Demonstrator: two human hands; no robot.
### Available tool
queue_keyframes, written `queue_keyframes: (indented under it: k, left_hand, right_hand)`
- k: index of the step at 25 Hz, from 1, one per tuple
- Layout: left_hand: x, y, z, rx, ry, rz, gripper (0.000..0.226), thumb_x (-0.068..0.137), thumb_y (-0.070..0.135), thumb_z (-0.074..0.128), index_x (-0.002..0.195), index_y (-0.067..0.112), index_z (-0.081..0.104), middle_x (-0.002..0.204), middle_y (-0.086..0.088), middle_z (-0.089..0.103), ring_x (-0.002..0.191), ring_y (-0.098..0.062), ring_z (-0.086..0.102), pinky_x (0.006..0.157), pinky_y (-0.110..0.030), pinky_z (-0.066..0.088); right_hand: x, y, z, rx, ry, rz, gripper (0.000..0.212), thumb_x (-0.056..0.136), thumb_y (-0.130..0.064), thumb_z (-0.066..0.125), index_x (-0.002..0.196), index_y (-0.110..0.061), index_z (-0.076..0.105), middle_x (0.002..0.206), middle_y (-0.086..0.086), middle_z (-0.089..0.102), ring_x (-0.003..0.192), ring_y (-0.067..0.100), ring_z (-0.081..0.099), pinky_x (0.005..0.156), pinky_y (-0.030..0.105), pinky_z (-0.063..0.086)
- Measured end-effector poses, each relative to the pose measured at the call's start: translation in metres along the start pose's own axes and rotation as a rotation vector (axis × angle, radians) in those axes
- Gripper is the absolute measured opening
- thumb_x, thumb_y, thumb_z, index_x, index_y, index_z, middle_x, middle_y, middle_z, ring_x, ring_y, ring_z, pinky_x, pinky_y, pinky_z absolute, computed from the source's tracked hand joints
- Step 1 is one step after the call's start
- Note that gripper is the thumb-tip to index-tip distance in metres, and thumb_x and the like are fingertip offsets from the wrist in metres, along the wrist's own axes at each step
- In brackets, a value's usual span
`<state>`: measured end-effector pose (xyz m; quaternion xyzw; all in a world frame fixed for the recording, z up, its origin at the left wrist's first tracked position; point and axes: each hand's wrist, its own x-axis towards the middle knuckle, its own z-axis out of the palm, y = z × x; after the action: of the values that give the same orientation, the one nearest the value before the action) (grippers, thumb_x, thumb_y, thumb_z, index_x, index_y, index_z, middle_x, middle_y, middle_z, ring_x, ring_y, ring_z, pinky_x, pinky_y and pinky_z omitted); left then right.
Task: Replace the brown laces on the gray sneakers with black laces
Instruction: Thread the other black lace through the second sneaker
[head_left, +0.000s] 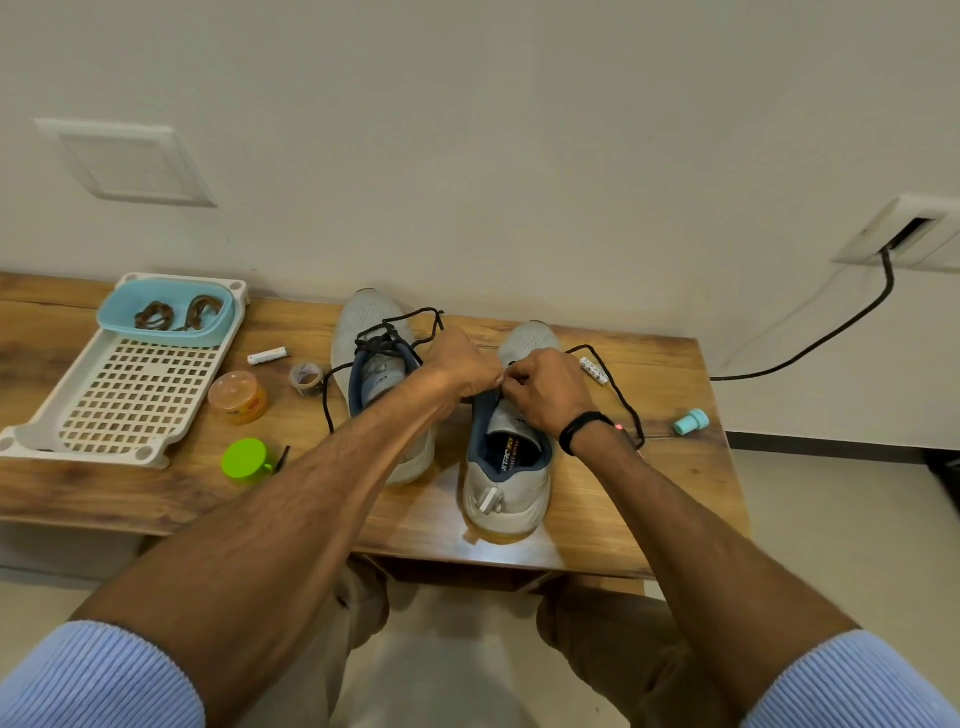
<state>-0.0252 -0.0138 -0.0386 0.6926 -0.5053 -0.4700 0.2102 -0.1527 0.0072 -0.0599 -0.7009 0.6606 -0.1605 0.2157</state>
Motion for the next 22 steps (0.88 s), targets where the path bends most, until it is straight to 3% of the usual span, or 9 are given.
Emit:
queue_keyframes:
  k: [3, 4, 8, 11, 13, 15, 18, 20, 22]
  left_hand:
    - [-0.001, 0.0, -0.004, -0.171, -0.073, -0.076, 0.003, 0.085, -0.002, 0.062, 0.085, 0.0, 0.064, 0.082, -0.014, 0.064, 0.071, -0.02, 0.06, 0.057, -0.029, 0.057]
    - [0.0, -0.002, -0.005, -0.205, -0.093, -0.098, 0.007, 0.087, -0.002, 0.061, 0.092, -0.001, 0.065, 0.089, -0.015, 0.066, 0.076, -0.021, 0.062, 0.061, -0.031, 0.059]
    - [0.005, -0.006, 0.0, -0.108, -0.044, -0.045, 0.012, 0.087, 0.014, 0.074, 0.093, 0.006, 0.068, 0.081, -0.011, 0.06, 0.073, -0.02, 0.058, 0.07, -0.038, 0.06]
    - [0.002, 0.0, -0.002, 0.059, -0.012, -0.025, 0.026, 0.087, 0.016, 0.073, 0.07, 0.003, 0.059, 0.065, -0.006, 0.053, 0.055, -0.017, 0.05, 0.046, -0.021, 0.045]
    - [0.0, 0.004, -0.004, 0.164, -0.017, -0.031, 0.037, 0.089, 0.013, 0.068, 0.061, 0.01, 0.045, 0.06, -0.002, 0.045, 0.049, -0.012, 0.041, 0.032, -0.016, 0.03]
    - [-0.002, 0.005, -0.006, 0.178, -0.036, -0.033, 0.031, 0.089, 0.015, 0.069, 0.066, 0.01, 0.049, 0.061, -0.001, 0.046, 0.05, -0.011, 0.042, 0.031, -0.017, 0.029]
    - [-0.005, 0.005, -0.003, 0.239, -0.049, 0.003, 0.016, 0.092, 0.015, 0.066, 0.098, 0.0, 0.064, 0.066, -0.001, 0.049, 0.056, -0.011, 0.046, 0.037, -0.019, 0.035]
    - [-0.007, 0.006, -0.004, 0.269, -0.039, 0.026, 0.009, 0.093, 0.012, 0.063, 0.089, 0.004, 0.06, 0.072, -0.004, 0.054, 0.062, -0.014, 0.054, 0.046, -0.024, 0.046]
    - [-0.007, 0.009, -0.011, 0.352, 0.03, 0.022, 0.01, 0.093, 0.011, 0.06, 0.085, 0.004, 0.059, 0.088, -0.011, 0.064, 0.084, -0.024, 0.067, 0.068, -0.035, 0.056]
  right_hand:
    - [0.001, 0.003, -0.005, 0.02, 0.009, 0.036, 0.018, 0.091, -0.019, 0.062, 0.088, -0.013, 0.079, 0.085, 0.004, 0.074, 0.078, 0.017, 0.063, 0.063, 0.021, 0.041]
    - [0.002, 0.004, -0.009, 0.033, 0.003, 0.046, 0.016, 0.09, -0.019, 0.064, 0.09, -0.014, 0.079, 0.088, 0.003, 0.075, 0.082, 0.016, 0.065, 0.067, 0.022, 0.044]
    - [-0.003, -0.001, -0.018, -0.026, 0.008, 0.051, 0.017, 0.088, -0.023, 0.066, 0.098, -0.014, 0.076, 0.097, 0.003, 0.074, 0.089, 0.017, 0.065, 0.076, 0.025, 0.05]
    - [-0.016, -0.023, -0.022, -0.141, 0.165, 0.054, 0.017, 0.079, -0.031, 0.062, 0.075, -0.015, 0.068, 0.073, 0.002, 0.067, 0.073, 0.021, 0.061, 0.06, 0.03, 0.05]
    - [-0.03, -0.041, -0.02, -0.166, 0.105, 0.093, 0.025, 0.079, -0.037, 0.06, 0.062, -0.019, 0.052, 0.059, -0.002, 0.053, 0.058, 0.017, 0.052, 0.049, 0.023, 0.036]
    - [-0.039, -0.052, -0.006, -0.208, 0.013, 0.085, 0.023, 0.08, -0.039, 0.058, 0.068, -0.02, 0.05, 0.06, -0.004, 0.048, 0.057, 0.016, 0.049, 0.054, 0.024, 0.039]
    - [-0.04, -0.049, 0.011, -0.255, -0.006, 0.082, 0.023, 0.087, -0.035, 0.051, 0.086, -0.014, 0.059, 0.071, 0.001, 0.055, 0.071, 0.025, 0.059, 0.063, 0.033, 0.048]
    - [-0.038, -0.045, 0.015, -0.208, 0.0, 0.121, 0.024, 0.093, -0.03, 0.047, 0.089, -0.011, 0.062, 0.082, 0.008, 0.062, 0.079, 0.029, 0.062, 0.065, 0.033, 0.044]
    - [-0.038, -0.042, 0.018, -0.219, 0.038, 0.129, 0.029, 0.097, -0.029, 0.043, 0.093, -0.008, 0.063, 0.092, 0.013, 0.066, 0.087, 0.032, 0.064, 0.066, 0.032, 0.04]
